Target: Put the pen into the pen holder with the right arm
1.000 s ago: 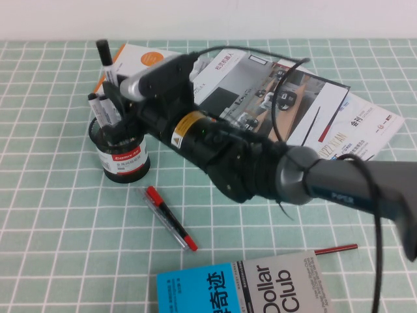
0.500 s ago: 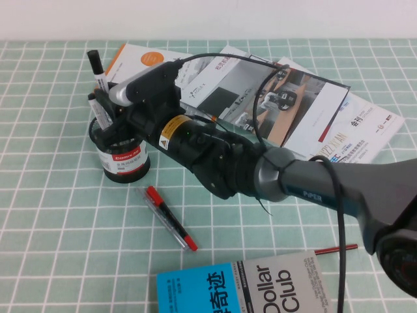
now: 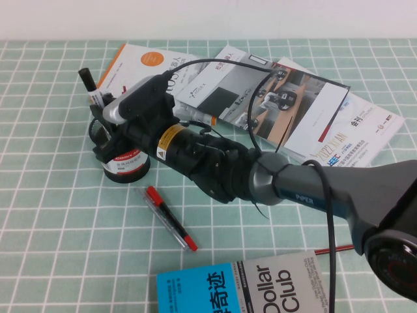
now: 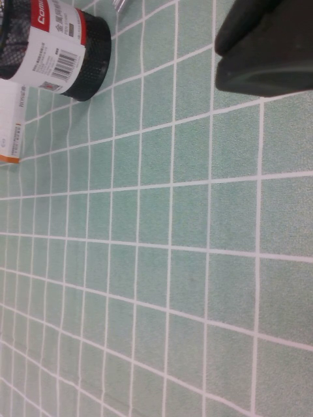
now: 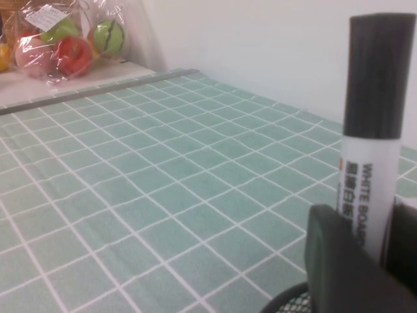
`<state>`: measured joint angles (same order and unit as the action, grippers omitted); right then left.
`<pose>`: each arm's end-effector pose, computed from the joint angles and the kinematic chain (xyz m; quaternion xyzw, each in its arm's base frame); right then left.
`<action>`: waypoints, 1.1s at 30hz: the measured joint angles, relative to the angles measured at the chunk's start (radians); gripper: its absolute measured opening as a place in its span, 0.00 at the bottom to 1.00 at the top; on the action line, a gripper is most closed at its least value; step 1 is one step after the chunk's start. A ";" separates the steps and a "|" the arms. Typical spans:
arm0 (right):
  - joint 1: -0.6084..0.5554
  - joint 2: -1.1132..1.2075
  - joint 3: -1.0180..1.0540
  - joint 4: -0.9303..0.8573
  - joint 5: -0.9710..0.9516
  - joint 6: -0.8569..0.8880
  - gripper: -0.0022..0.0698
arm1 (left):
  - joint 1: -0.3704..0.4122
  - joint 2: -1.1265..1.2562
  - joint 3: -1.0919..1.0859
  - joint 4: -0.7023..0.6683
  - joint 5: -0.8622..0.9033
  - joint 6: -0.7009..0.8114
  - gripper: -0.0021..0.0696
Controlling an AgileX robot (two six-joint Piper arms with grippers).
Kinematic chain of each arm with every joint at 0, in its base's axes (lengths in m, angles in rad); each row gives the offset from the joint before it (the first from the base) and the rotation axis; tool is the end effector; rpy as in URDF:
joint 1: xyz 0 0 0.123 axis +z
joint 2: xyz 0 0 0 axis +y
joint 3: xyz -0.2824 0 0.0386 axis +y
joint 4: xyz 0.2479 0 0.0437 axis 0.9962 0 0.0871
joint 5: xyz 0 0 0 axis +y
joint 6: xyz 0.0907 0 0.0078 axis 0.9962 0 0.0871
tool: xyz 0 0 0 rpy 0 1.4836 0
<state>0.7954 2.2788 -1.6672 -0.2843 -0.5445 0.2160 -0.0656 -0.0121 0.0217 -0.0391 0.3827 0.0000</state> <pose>0.3623 0.3885 0.2059 -0.3295 0.6248 0.3117 0.6355 0.0521 -0.0048 0.1721 0.0161 0.8061 -0.0360 0.5905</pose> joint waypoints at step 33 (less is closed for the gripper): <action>0.012 -0.593 0.224 -0.350 0.698 0.379 0.01 | 0.000 0.000 0.000 0.000 0.000 0.000 0.02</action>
<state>0.8077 1.6859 -1.4428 -0.6338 0.1532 0.5947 -0.0656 -0.0121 0.0217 -0.0391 0.3827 0.0000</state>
